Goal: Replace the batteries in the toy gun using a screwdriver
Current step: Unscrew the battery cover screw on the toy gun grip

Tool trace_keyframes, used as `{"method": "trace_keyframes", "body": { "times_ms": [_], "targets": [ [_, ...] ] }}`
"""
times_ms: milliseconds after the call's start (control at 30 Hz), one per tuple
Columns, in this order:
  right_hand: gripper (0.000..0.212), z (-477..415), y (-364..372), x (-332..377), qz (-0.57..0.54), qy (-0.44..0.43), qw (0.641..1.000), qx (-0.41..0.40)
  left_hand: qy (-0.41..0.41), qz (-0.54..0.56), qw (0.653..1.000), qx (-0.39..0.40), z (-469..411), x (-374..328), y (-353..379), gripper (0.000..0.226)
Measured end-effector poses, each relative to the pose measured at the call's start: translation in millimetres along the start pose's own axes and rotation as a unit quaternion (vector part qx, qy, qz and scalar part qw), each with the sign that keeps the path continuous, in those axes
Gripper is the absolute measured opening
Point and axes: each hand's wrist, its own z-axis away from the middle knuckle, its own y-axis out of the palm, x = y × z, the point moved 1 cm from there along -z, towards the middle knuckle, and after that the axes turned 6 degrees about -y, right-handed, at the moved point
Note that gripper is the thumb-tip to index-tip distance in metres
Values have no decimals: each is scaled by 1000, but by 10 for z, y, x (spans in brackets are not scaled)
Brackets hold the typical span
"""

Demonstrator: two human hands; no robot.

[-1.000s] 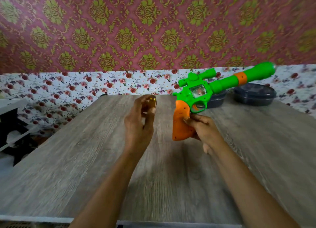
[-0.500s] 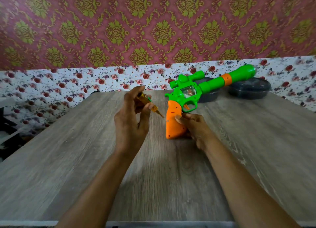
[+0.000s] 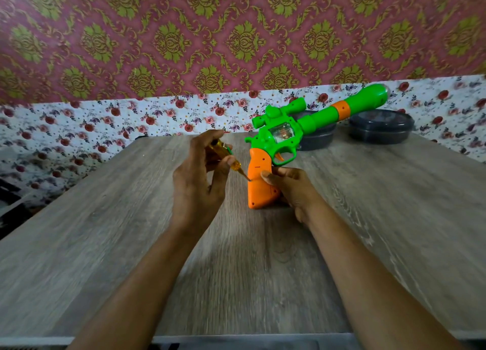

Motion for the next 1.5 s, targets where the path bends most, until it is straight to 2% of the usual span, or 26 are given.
{"method": "trace_keyframes", "body": {
  "times_ms": [367, 533, 700, 833, 933, 1033, 1200, 1367, 1500],
  "targets": [
    [33, 39, 23, 51, 27, 9, 1000, -7, 17, -3, 1000, 9, 13, -28, 2, 32],
    [34, 33, 32, 53, 27, 9, 1000, -7, 8, -5, 1000, 8, 20, -21, -3, 39],
    [34, 25, 34, 44, 35, 18, 999, -8, 25, 30, 999, 18, -7, -34, -18, 24],
    [33, 43, 29, 70, 32, 29, 999, 3, 25, 51, 998, 28, -8, -55, -24, 36],
    [33, 51, 39, 75, 30, 30, 999, -1, 21, 54, 998, 28, -24, -65, -34, 36],
    [33, 41, 44, 61, 31, 23, 999, -7, -6, 38, 999, 17, -27, -67, -54, 21],
    [35, 31, 34, 48, 28, 19, 999, -9, -70, 69, 995, -1, -11, -62, -35, 29],
    [33, 43, 31, 56, 18, 22, 1000, 3, -15, 58, 998, 20, -12, -75, -31, 23],
    [32, 50, 19, 69, 11, 32, 999, 16, -1, 79, 996, 36, -12, -76, -32, 36]
  ]
}}
